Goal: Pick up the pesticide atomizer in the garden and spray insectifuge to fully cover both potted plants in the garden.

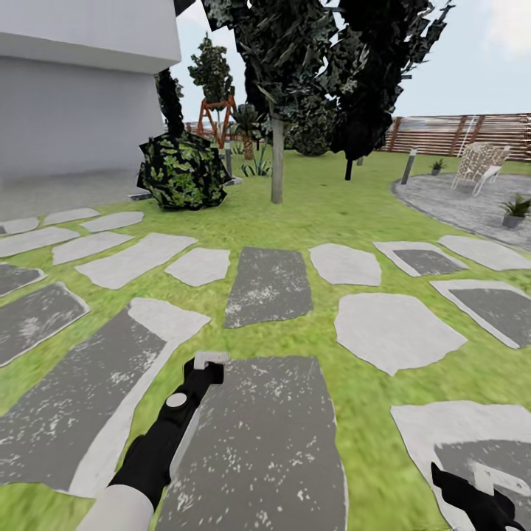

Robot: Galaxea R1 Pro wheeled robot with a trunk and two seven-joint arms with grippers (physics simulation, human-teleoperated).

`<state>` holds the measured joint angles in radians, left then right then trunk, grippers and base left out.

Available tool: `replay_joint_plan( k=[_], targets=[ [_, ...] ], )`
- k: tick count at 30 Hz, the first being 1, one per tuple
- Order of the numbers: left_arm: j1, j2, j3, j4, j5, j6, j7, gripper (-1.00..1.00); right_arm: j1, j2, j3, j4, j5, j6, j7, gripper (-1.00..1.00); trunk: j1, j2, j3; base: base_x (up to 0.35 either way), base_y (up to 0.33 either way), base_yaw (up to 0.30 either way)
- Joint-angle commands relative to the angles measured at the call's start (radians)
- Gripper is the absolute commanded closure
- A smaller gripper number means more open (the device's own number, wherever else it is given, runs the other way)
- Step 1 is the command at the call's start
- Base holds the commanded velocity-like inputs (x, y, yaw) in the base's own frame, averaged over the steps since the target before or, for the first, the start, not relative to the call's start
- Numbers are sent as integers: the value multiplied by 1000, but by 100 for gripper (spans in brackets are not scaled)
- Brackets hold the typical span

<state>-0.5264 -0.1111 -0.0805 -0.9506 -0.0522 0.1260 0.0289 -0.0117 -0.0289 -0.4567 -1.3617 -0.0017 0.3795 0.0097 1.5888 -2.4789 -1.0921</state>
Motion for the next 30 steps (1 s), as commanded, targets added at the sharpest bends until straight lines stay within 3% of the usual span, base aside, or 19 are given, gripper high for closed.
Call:
replay_joint_plan(
  k=[1,19,30],
  targets=[
    [0,0,-1,-2,-6,6,3,100,-1,0,0,-1,0,5,1,-100,-4,7,4,0,0,-218],
    [0,-1,-2,-2,-6,6,3,100,0,1,0,-1,0,5,1,-100,-4,7,23,8,0,-197],
    [0,-2,-2,-2,-6,6,3,100,-1,1,0,-1,0,5,1,-100,-4,7,25,295,0,-59]
  ],
)
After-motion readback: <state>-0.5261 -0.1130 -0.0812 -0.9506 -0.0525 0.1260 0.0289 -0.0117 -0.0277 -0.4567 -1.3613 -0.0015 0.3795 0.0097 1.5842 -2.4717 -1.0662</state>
